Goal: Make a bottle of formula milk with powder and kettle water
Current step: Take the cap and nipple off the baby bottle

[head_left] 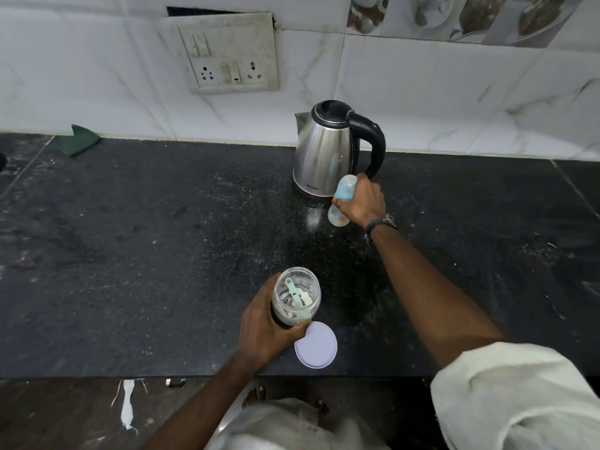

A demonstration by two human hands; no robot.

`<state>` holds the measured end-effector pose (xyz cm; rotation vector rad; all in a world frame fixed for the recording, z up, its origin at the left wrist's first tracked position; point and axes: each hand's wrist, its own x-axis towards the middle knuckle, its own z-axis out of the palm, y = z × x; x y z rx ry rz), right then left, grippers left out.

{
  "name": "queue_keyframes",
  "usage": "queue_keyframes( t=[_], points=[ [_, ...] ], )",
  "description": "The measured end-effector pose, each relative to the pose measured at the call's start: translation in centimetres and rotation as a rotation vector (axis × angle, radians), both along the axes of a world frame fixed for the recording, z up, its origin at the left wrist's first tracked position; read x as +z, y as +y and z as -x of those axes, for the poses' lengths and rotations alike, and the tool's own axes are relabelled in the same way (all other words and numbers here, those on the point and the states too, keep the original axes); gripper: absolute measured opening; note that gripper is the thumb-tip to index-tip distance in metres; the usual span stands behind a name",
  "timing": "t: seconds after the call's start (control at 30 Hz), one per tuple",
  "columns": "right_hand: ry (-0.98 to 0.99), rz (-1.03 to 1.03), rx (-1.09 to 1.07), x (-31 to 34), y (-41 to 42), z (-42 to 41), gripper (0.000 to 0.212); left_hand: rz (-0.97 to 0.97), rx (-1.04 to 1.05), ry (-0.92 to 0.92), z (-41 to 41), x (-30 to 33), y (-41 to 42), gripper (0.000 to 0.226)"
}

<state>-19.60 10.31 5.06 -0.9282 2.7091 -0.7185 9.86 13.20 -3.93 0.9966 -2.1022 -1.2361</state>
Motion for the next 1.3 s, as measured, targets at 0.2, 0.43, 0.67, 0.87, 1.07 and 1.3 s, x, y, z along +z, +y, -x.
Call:
queue_keyframes(
  t=[0.2,0.43,0.67,0.87,1.07,1.3],
  points=[
    [-0.009,-0.003,0.001,0.1,4.1,-2.2,0.063,-0.037,0.022,-0.011,0.0,-0.6,0.2,0.101],
    [-0.005,-0.02,-0.005,-0.3,10.1,-5.6,0.06,-0.053,0.009,-0.011,0.0,-0.6,0.3,0.106],
    [-0.01,-0.015,0.026,-0.5,15.1,-8.4,0.056,-0.039,0.002,0.01,-0.3,-0.5,0.9,0.119],
    [0.003,-0.021,0.043,0.0,17.3,-9.9,0.054,0.21,0.047,0.09,-0.5,1.0,2.4,0.13],
    [0.003,-0.034,0.053,0.3,17.9,-10.4,0.055,0.388,-0.118,0.26,0.7,3.9,4.8,0.112],
    [0.005,-0.057,0.036,0.3,17.8,-10.4,0.055,0.147,-0.297,0.3,5.3,4.6,9.3,0.097]
  ],
)
